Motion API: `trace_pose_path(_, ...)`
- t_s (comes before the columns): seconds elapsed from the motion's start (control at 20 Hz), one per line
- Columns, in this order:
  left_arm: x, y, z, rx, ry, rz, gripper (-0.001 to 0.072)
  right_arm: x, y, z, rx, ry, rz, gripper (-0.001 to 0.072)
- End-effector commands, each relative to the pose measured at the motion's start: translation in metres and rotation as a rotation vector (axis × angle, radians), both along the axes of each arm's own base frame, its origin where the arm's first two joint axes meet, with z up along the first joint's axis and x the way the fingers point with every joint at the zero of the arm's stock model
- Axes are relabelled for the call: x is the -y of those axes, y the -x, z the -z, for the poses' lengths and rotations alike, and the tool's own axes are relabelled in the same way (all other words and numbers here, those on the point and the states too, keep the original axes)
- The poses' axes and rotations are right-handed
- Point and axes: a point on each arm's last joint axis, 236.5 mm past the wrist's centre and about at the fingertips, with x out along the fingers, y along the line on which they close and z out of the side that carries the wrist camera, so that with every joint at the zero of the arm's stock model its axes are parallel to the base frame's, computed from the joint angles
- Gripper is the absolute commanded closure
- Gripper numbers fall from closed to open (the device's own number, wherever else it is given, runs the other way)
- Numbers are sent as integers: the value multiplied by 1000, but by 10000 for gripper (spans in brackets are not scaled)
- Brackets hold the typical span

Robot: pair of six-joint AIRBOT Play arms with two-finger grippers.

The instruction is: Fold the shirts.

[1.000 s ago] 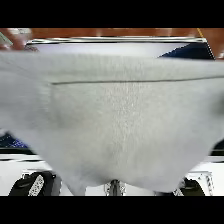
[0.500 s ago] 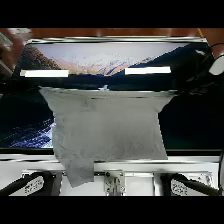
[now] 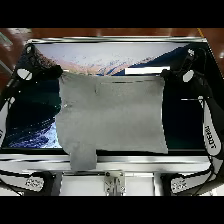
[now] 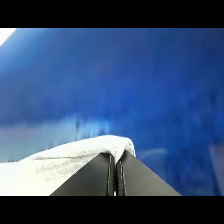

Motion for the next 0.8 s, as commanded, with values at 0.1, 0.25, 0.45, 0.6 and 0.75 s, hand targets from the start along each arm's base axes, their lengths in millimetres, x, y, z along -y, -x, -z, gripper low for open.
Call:
trace_pose_path(0.1, -2, -26, 43, 17, -24, -56, 669, 6, -19, 41, 18, -23, 51, 655)
trace_pose_path(0.25, 6, -13, 65, -75, -8, -5, 669, -6, -8, 55, -56, -94, 48, 655)
trace_pose_path(0.45, 13, 19, 80, -219, 26, 86, 670, -24, 29, 80, -249, -122, -25, 655)
trace_pose_path(0.6, 4, 68, 104, -450, 34, 172, 670, -24, 76, 97, -454, -88, -102, 655)
trace_pose_path(0.75, -11, 124, 126, -693, 76, 235, 670, 0, 112, 112, -613, 11, -108, 655)
